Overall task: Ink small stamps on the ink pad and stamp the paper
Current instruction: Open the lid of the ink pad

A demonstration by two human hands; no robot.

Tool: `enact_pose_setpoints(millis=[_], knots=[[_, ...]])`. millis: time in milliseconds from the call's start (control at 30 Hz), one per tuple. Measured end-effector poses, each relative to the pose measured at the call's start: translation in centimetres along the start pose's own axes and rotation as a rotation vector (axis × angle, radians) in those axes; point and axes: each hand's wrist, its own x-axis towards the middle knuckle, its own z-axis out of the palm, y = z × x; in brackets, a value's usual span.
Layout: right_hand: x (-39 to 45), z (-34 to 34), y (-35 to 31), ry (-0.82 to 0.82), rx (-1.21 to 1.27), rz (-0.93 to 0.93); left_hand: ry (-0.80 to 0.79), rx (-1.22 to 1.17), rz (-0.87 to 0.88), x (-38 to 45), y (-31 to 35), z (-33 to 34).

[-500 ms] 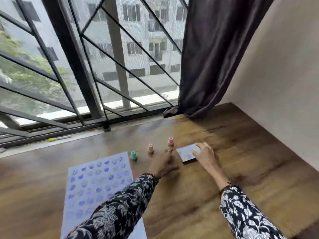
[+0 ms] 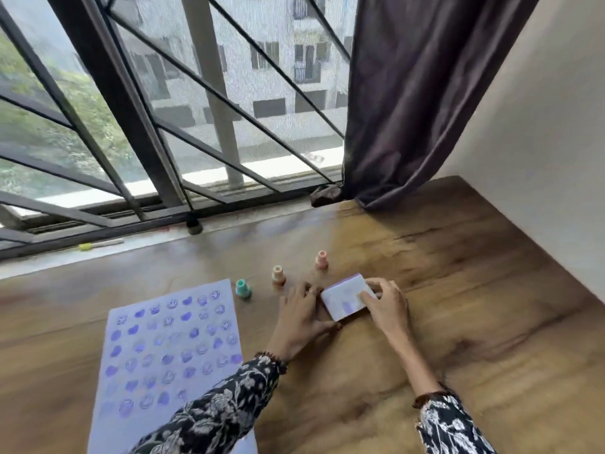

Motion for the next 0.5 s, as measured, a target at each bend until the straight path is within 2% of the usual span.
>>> enact_pose_setpoints(millis=[233,400,500], knots=[[-5.4,2.0,0.3,-0.072,0.055,0.026,0.039,0.007,-0.058,-5.7,-2.2,0.6],[-9.1,5.2,-1.4,-0.094,-0.1,0.019,0.109,-0.034,-0.109,-9.3,-3.6,-0.9],[-10.8,6.9,-2.2,-0.103,-0.237,-0.003,0.17,-0.161,-0.17,-11.2,-3.9,-1.3]])
